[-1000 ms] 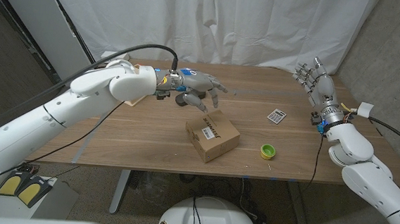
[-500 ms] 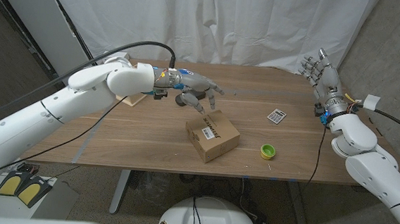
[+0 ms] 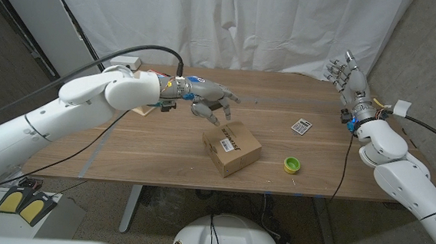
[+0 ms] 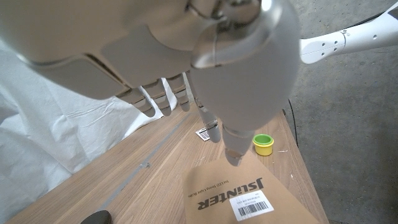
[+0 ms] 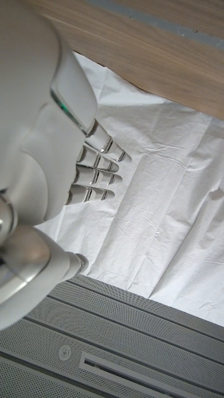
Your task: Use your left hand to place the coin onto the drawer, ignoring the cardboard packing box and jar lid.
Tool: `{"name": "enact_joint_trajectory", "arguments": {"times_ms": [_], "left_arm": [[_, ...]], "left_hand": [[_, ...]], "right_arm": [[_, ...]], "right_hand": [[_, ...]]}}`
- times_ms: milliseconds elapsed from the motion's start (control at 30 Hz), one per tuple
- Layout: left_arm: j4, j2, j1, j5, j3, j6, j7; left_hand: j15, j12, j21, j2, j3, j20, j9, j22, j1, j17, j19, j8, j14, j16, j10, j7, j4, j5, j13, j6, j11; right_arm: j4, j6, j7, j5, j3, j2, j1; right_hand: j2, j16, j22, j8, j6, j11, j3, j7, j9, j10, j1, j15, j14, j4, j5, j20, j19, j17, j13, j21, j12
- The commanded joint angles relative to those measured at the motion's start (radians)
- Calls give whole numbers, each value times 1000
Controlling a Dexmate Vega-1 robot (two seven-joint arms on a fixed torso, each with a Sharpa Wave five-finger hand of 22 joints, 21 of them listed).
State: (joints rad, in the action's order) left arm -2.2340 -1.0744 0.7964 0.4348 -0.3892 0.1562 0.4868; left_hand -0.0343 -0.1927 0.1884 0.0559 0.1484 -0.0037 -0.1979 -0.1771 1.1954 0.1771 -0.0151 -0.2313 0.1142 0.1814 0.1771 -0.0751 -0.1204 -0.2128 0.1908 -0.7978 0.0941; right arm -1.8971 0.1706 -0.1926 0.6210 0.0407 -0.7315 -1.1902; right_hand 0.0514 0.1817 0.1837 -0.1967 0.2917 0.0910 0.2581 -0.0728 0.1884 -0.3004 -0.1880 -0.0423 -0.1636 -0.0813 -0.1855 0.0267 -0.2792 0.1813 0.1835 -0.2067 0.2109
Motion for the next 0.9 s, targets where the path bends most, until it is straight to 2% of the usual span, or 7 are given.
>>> {"name": "enact_joint_trajectory", "arguments": {"times_ms": [33,267,633,733,900], "left_arm": [[-51,-66,75,-15,56,12,-43],[-47,-83,111,-12,77,23,-71],[-4,-105,155,30,76,51,-108],[-4,-122,177,27,93,57,-121],[-23,-162,257,29,163,50,-179]], "left_hand": [[-31,-6,7,2,8,9,-4,-3,18,-1,-4,2,-4,1,2,-2,-7,2,0,-7,-1],[-35,-8,7,5,9,12,-5,-3,20,-1,-1,3,0,3,6,-4,-7,4,0,-12,2],[-40,-8,8,7,9,12,-6,-3,22,-1,1,2,1,3,8,-10,-6,7,0,-19,5],[-41,-8,8,8,10,14,-6,-3,25,-1,3,3,2,3,7,-10,-7,7,0,-19,6],[-43,-8,8,9,11,14,-6,-3,27,-1,3,5,1,3,7,-14,-8,9,0,-18,6]], "right_arm": [[-21,-18,-24,-12,9,1,12],[-35,-29,-33,-18,12,-1,14],[-66,-53,-63,-45,11,-8,13],[-77,-72,-69,-42,5,-13,15],[-85,-90,-66,-40,-3,-24,26]], "right_hand": [[1,4,2,-1,9,8,-3,-4,3,-2,9,-4,-5,1,-7,-1,4,4,6,3,4],[1,5,2,-2,12,7,-3,-4,3,-4,9,-2,-7,1,-7,0,4,3,6,3,6],[1,4,2,-2,12,8,-4,-2,3,-4,9,-3,-7,1,-7,0,3,3,6,3,6],[1,5,2,-2,12,8,-4,-2,3,-4,10,-3,-8,1,-7,0,3,3,6,3,6],[1,4,2,-2,12,7,-5,-2,3,-4,10,-3,-7,1,-7,0,3,3,6,3,6]]}}
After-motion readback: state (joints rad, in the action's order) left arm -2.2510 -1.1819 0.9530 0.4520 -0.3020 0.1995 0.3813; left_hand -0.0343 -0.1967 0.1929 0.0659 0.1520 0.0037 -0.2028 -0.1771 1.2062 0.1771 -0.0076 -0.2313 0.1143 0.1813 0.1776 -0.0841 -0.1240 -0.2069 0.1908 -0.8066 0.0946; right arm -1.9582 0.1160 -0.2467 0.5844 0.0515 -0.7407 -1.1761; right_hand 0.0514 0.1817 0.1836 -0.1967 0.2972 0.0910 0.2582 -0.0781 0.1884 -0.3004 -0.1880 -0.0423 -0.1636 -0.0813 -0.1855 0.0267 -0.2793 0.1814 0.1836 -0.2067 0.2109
